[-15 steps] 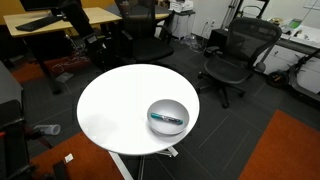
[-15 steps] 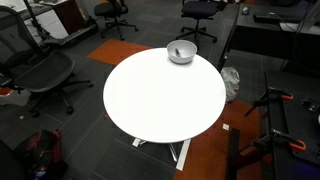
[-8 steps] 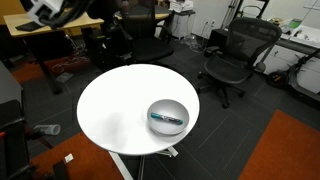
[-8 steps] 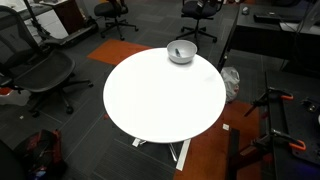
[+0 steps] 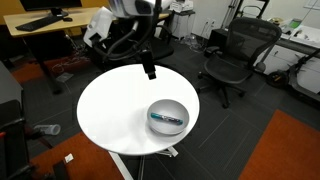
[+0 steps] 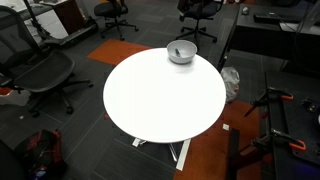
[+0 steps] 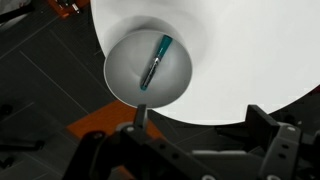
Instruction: Pick up the marker from the bowl and put it on the table
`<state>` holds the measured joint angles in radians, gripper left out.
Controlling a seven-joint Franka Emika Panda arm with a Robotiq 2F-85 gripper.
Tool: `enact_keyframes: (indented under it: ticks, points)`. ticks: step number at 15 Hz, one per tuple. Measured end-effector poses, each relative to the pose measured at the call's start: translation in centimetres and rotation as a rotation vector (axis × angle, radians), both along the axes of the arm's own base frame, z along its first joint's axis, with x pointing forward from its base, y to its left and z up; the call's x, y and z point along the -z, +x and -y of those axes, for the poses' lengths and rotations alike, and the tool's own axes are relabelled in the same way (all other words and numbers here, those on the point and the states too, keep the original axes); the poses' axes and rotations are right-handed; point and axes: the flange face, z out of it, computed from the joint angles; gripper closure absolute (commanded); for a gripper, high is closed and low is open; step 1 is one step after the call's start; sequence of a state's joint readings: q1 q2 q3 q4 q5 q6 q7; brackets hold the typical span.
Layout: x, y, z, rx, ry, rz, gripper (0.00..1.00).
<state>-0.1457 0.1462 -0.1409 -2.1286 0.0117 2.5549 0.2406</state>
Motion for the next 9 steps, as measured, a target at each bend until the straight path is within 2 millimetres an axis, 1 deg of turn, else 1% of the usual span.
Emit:
enact_keyframes:
  ticks: [5, 9]
  points:
    - [3.4, 2.8, 2.8, 0.091, 0.05, -0.01, 0.0]
    - [6.1, 4.1, 4.8, 0.146, 0.076, -0.023, 0.0]
